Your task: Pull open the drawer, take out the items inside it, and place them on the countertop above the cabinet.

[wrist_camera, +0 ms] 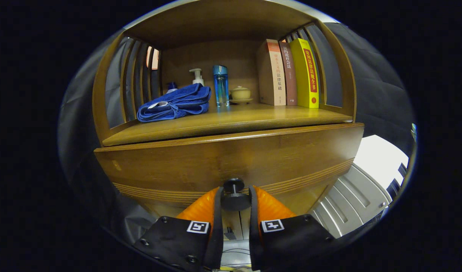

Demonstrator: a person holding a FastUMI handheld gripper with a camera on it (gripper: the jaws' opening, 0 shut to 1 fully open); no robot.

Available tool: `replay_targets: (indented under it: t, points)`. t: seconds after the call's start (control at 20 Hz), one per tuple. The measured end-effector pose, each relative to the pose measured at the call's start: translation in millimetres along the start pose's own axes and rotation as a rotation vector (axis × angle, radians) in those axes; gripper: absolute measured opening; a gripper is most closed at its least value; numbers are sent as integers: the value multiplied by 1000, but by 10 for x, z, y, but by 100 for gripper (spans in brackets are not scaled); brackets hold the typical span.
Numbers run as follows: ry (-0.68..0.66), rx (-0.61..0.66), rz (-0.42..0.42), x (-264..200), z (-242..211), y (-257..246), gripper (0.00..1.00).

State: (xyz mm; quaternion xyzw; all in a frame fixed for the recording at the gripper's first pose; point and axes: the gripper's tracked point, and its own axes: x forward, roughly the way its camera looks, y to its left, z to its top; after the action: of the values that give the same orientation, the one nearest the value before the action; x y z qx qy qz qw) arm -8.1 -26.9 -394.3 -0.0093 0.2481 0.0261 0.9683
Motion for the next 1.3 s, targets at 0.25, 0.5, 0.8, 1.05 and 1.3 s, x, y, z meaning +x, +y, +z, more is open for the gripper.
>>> replay_targets:
  t: [0.25, 0.5, 0.8, 1.05, 1.3]
  points:
    - [15, 1, 10, -197, -46, -20, 37]
    - [27, -9, 9, -363, -83, -41, 37]
    - [25, -27, 10, -603, -131, -51, 36]
    - [47, -16, 11, -792, -235, -61, 37]
    - [67, -23, 10, -855, -267, -62, 36]
